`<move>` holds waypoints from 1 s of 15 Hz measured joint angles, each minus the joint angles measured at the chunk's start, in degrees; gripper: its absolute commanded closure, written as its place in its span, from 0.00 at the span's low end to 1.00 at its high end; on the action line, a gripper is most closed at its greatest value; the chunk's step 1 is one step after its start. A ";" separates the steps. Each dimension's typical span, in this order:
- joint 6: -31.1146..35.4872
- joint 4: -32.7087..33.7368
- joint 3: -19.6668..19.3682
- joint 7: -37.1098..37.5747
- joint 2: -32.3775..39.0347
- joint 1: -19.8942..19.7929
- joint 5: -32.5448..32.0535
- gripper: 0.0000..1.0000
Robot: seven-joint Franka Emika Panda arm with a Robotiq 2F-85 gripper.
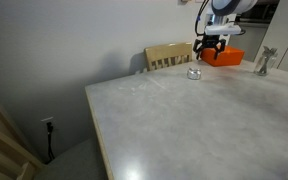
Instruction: Pick up the lid off the silver container and put it on the table.
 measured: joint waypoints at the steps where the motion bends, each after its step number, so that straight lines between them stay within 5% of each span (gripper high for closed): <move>1: 1.62 1.18 0.22 -1.60 1.13 -0.23 0.70 0.00; 5: 6.53 6.67 2.08 -13.18 4.91 -2.04 1.72 0.00; 12: 5.25 11.36 7.74 -36.65 7.88 -6.46 2.21 0.00; 15: 4.47 11.81 8.35 -40.04 8.01 -6.81 2.21 0.00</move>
